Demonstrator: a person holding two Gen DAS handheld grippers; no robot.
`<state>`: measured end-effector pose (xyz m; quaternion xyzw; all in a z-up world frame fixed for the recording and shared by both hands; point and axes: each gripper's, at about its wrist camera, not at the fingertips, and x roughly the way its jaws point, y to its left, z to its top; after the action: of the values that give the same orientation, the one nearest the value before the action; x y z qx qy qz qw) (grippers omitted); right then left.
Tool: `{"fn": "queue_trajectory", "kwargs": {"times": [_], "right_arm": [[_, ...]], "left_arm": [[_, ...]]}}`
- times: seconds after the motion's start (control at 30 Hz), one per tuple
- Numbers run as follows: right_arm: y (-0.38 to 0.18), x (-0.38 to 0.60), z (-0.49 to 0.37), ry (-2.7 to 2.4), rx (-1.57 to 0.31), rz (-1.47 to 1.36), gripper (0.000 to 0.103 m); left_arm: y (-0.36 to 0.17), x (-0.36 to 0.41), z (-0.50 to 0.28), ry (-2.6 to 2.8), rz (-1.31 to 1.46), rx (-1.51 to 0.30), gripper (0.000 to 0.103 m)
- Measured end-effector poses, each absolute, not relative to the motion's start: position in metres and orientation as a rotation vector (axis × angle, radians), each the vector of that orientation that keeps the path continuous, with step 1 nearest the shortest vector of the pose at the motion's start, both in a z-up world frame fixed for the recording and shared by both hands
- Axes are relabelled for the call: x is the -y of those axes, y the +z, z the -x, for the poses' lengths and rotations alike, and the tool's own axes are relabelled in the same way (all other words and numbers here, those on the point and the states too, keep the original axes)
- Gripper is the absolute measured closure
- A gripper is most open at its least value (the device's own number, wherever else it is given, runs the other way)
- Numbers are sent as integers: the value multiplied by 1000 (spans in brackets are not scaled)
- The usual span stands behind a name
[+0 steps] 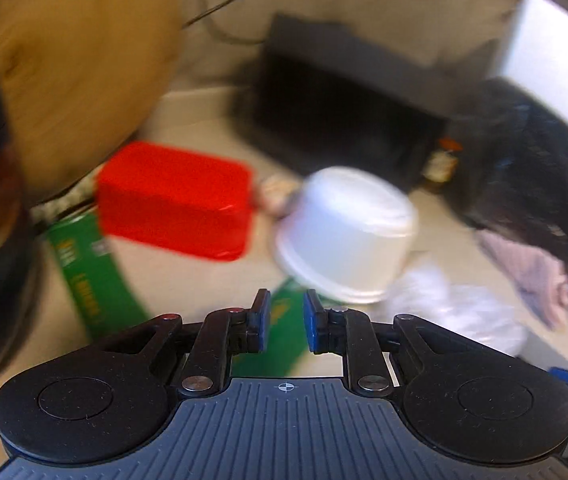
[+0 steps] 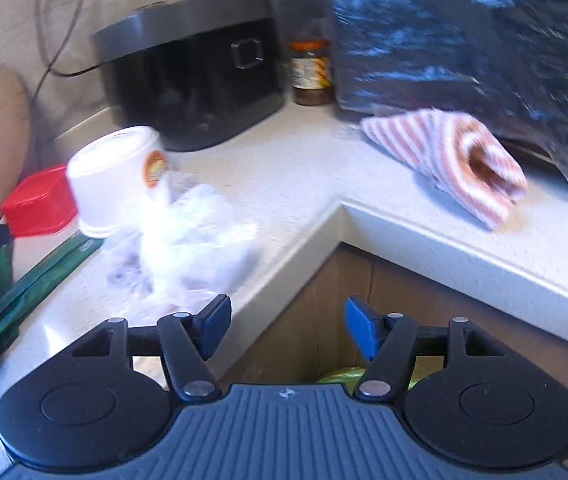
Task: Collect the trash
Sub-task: 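Raise both empty grippers back up to the counter, then reach the right gripper to the garlic bulb while the left gripper approaches a green packet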
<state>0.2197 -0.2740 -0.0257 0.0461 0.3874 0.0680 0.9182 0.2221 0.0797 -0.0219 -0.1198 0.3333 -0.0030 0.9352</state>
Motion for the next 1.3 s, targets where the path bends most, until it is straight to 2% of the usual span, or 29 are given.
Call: {"fn": "queue_trajectory", "kwargs": {"times": [0.3, 0.57, 0.83, 1.03, 1.1, 1.2, 1.3], "right_arm": [[-38, 256, -215, 200, -826, -92, 39], [-41, 249, -218, 254, -827, -95, 39], [-19, 236, -230, 342, -793, -72, 39], [58, 162, -313, 623, -762, 94, 37], [78, 116, -354, 720, -820, 184, 26], [78, 44, -420, 746, -970, 276, 26], [46, -20, -468, 644, -1030, 437, 27]], "left_arm": [[-50, -65, -211, -80, 6, -831, 82], [-57, -73, -189, -133, 55, -886, 82], [-6, -86, -175, -78, 232, -702, 82], [9, -95, -163, -17, 311, -654, 82], [7, -98, -151, -24, 357, -636, 82], [0, -100, -130, -45, 424, -621, 82], [-5, -104, -107, -43, 443, -606, 82]]}}
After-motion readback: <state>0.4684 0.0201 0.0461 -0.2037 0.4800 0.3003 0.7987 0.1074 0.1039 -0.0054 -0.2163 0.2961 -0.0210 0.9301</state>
